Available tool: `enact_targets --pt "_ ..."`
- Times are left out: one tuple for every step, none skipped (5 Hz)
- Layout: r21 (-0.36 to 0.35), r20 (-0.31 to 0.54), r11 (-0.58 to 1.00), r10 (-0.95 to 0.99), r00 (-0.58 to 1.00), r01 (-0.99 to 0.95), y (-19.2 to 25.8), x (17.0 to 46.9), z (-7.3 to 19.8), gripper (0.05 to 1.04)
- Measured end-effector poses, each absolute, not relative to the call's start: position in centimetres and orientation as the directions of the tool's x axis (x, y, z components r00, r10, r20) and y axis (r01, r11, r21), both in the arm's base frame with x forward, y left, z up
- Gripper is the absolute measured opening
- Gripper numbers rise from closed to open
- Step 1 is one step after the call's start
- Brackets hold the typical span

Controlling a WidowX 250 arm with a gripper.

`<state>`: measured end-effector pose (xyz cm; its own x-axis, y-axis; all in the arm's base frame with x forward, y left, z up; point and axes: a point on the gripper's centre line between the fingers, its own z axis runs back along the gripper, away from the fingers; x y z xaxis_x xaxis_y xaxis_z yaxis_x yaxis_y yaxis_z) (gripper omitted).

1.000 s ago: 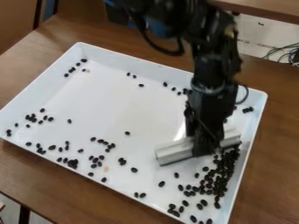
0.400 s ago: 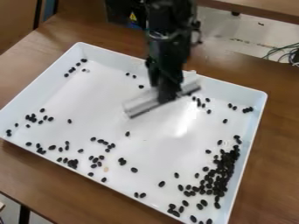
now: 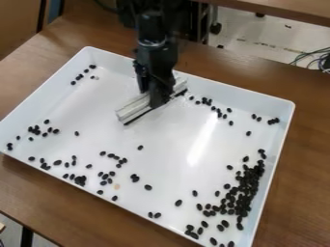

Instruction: Sweep into pile

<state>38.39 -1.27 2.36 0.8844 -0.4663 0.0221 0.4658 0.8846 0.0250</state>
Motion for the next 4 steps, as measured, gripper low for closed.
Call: enact_targets --pt "0.027 0.020 0.890 -0.455 0.890 0.454 -1.3 39.1 1.1 0.353" --pt "0.016 0.013 0.888 -0.460 0.888 0.460 -1.9 39.8 0.9 0.353" --pt "0.016 -0.004 0.874 -0.486 0.874 0.486 -3.0 39.9 0.8 0.353" --pt "0.011 -0.020 0.855 -0.518 0.855 0.518 -4.9 40.4 0.2 0.353"
